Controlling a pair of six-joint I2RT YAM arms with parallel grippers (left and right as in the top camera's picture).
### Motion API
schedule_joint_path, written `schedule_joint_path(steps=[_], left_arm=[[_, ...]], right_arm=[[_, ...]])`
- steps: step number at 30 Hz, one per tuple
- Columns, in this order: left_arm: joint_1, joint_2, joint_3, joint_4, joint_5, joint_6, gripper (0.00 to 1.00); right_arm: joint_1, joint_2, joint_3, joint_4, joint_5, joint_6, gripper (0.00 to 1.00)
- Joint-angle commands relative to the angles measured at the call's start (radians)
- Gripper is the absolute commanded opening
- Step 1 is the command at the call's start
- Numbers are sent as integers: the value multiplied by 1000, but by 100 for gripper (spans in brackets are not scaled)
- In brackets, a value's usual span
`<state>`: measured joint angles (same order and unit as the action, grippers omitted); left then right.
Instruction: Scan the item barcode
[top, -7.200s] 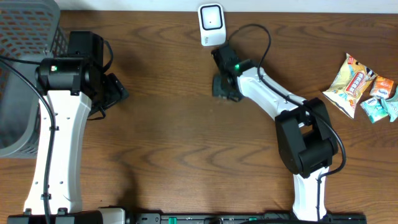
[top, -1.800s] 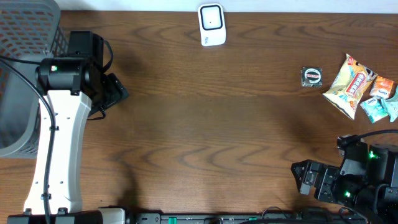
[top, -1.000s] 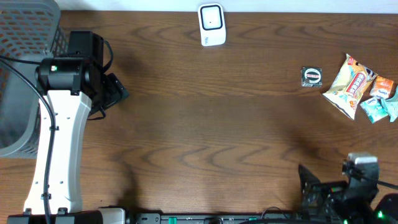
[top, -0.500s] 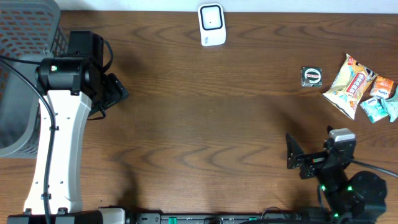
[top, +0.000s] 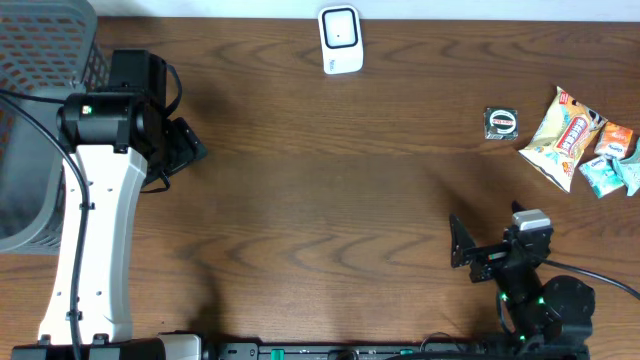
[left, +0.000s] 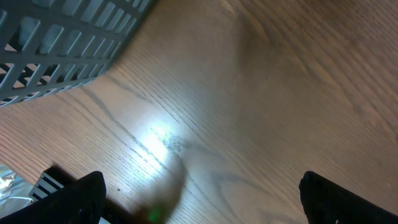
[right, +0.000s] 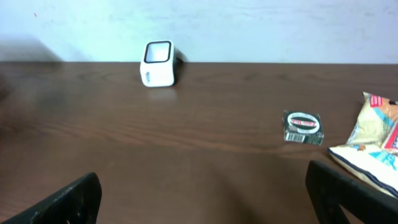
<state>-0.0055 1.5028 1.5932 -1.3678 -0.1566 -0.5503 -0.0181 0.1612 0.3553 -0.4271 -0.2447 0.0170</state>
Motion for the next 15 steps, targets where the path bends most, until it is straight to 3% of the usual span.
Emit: schedule_joint_path(steps=[1,15], left_arm=[[3,0,0,-4,-9,-5,98],[3,0,0,-4,-9,-5,98]], right_arm=[[7,-12,-42,42,-9,-26,99],[6,-156,-293,266,-9,-20,99]])
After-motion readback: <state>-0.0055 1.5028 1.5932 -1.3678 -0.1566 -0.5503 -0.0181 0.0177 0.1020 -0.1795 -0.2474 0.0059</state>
